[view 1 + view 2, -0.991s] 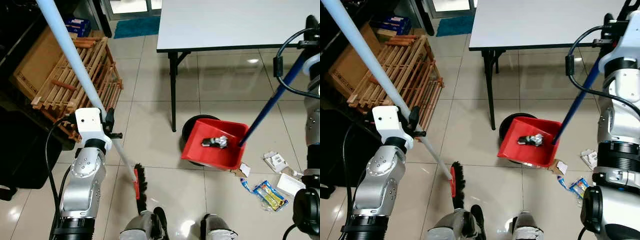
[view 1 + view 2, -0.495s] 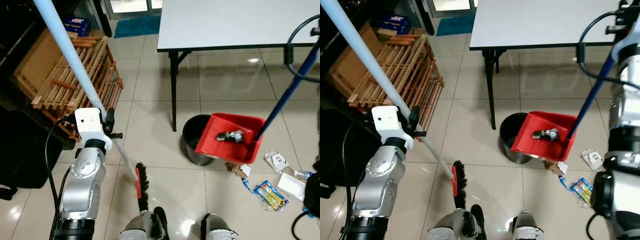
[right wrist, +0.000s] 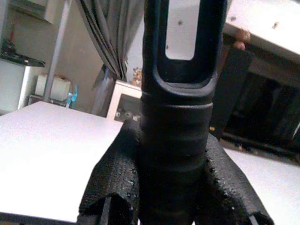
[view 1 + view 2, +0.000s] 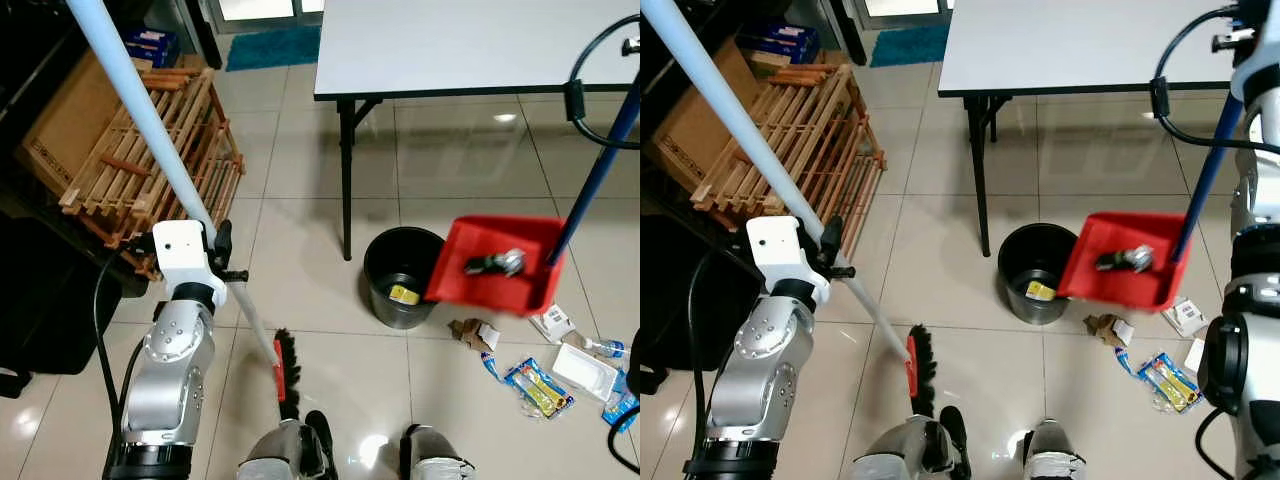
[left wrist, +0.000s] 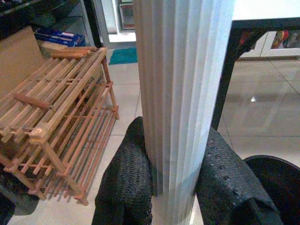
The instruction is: Sweep floor
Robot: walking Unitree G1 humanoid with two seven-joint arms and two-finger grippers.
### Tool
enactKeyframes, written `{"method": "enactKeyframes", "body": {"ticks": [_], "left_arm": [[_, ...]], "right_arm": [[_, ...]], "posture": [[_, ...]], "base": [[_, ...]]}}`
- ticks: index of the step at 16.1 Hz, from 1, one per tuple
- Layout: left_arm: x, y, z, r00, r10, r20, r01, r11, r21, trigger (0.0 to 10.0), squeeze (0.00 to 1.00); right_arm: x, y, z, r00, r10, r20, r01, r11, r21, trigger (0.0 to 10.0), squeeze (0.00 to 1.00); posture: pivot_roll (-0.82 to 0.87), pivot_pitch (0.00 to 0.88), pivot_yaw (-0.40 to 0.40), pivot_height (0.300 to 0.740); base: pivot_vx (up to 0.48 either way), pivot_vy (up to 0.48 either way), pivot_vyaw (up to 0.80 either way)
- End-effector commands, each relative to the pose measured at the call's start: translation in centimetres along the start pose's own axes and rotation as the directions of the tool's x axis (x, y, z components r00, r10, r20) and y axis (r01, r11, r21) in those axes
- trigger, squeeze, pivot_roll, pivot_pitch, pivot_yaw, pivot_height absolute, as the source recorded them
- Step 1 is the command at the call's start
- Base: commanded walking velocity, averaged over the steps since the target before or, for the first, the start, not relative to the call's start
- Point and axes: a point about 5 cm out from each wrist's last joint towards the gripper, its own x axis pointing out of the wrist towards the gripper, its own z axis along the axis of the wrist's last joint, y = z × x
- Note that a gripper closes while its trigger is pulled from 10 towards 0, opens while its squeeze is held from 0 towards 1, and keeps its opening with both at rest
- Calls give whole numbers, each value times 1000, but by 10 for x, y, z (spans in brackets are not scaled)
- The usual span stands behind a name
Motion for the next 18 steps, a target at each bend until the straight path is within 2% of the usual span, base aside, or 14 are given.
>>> {"method": "enactKeyframes", "body": {"ticks": [1,6,10,13,18], "left_arm": [[-3,3,9,999,17,40,-17,1000,10,10000,0],[-6,2,6,999,30,33,-30,1000,2,10000,0],[-7,1,6,999,38,32,-38,999,1,10000,0],[-9,2,6,998,48,32,-48,999,-1,10000,0],[-9,1,6,998,55,32,-55,998,-5,10000,0]], "right_arm": [[5,-1,12,998,33,45,-30,997,-65,10000,0],[8,4,12,996,56,65,-50,995,-82,10000,0],[8,16,19,988,85,132,-67,989,-135,10000,0],[12,29,25,981,107,165,-87,989,-123,10000,0],[18,27,33,979,87,185,-70,993,-96,10000,0]], "posture": [[-190,242,132,740],[-191,248,122,740],[-186,251,113,740],[-181,250,108,740],[-184,245,103,740]], "base": [[0,0,0],[0,0,0],[0,0,0],[0,0,0],[0,0,0]]}}
